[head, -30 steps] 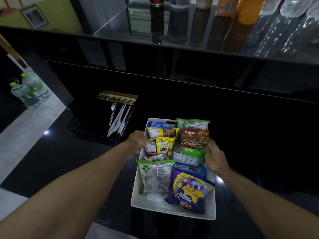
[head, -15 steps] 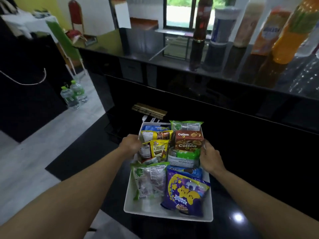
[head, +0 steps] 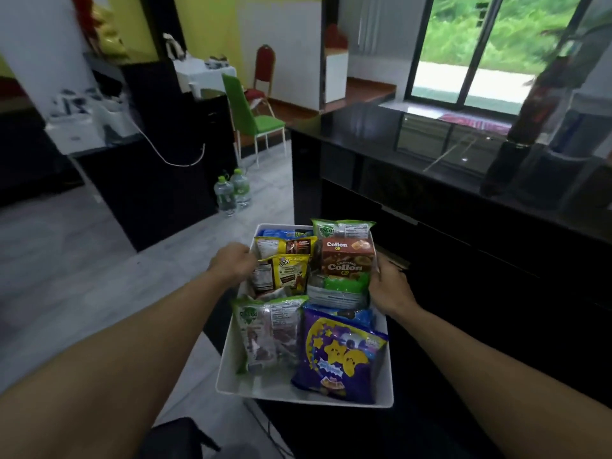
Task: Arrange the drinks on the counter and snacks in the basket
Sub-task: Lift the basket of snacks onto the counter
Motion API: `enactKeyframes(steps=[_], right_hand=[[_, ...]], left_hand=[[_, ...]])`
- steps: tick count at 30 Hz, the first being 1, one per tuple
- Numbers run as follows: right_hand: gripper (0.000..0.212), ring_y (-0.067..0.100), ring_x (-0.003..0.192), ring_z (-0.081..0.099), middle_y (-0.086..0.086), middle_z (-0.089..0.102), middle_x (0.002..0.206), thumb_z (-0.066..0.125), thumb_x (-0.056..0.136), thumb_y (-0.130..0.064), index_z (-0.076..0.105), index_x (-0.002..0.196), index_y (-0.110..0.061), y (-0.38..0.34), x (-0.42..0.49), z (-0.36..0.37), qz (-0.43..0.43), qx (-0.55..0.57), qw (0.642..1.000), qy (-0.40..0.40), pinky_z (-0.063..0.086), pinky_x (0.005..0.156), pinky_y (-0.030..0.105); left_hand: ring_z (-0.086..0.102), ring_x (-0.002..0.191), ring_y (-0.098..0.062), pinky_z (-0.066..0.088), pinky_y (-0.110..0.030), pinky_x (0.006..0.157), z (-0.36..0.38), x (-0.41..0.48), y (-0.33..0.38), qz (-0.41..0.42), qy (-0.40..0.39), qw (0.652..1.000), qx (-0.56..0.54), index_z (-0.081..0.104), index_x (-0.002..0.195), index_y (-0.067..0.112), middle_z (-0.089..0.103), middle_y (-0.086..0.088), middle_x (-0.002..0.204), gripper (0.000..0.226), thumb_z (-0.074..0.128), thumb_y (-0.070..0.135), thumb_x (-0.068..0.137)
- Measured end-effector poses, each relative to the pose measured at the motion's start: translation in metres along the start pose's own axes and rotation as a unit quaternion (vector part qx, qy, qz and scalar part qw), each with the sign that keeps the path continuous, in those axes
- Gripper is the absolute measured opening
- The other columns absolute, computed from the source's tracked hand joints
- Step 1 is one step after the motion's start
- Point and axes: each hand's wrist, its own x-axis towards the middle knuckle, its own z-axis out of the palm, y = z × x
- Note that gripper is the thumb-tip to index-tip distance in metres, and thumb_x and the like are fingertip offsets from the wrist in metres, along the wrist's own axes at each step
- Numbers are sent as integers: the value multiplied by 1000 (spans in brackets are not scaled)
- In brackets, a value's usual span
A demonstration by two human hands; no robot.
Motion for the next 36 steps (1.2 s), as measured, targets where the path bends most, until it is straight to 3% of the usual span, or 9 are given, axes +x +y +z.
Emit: enactKeyframes(steps=[2,7,12,19,22,26,30,33,36], right_hand=[[31,20,100,60,5,66,119,34,109,-27,53,134,-23,-26,12,8,-19,6,1000,-11,49,73,30],[28,27,113,61,4,66,119,36,109,-27,57,126,-23,-85,41,9,-56,16,998,-30,51,93,41],[29,35,115,58,12,65,123,38,105,-28,60,121,-17,-136,68,-8,-73,-25,997,-8,50,96,47],[32,39,114,57,21,61,126,43,101,-21,59,123,-5,-183,98,-49,-61,-68,994,52,45,84,36],[32,39,110,60,22,63,123,46,99,-20,61,120,-1,-192,108,-71,-45,-69,994,69,46,81,35],[24,30,90,64,19,66,110,51,101,-20,63,108,0,-198,119,-106,-35,-62,994,89,50,70,32],[23,33,96,66,18,67,107,50,100,-16,63,109,0,-187,127,-144,-4,-30,994,103,58,85,46],[21,33,97,65,18,66,103,48,99,-12,62,107,2,-173,132,-169,19,-29,990,134,58,83,46],[16,26,84,62,14,63,94,48,99,-11,61,98,-1,-155,137,-188,41,-44,986,157,52,65,36]], left_hand=[[68,74,-31,57,-39,75,-27,4,-7,-4,21,1000,-8,64,77,11,69,-13,86,43,45,41,101],[71,83,-39,59,-47,81,-89,10,-11,-17,71,997,-40,65,78,5,71,-20,91,50,48,47,99],[70,65,-32,56,-34,65,-139,20,6,-24,112,992,-54,63,68,8,68,-12,71,46,53,44,95],[67,98,-39,54,-40,84,-186,52,48,-19,155,986,-61,69,99,0,69,-23,108,41,61,38,89],[63,88,-33,47,-34,71,-195,64,69,2,156,985,-70,64,86,3,69,-18,105,39,65,42,89],[63,83,-27,46,-30,59,-199,77,105,23,139,986,-91,63,112,-1,66,-17,111,41,63,34,91],[62,76,-24,43,-27,49,-190,91,151,60,109,988,-97,60,120,-3,65,-23,111,39,58,24,92],[54,68,-21,37,-24,46,-178,101,186,87,81,988,-103,56,114,-3,60,-16,96,32,58,23,95],[53,65,-20,39,-26,47,-164,109,217,114,59,987,-93,56,96,-2,55,-13,84,24,56,22,95]])
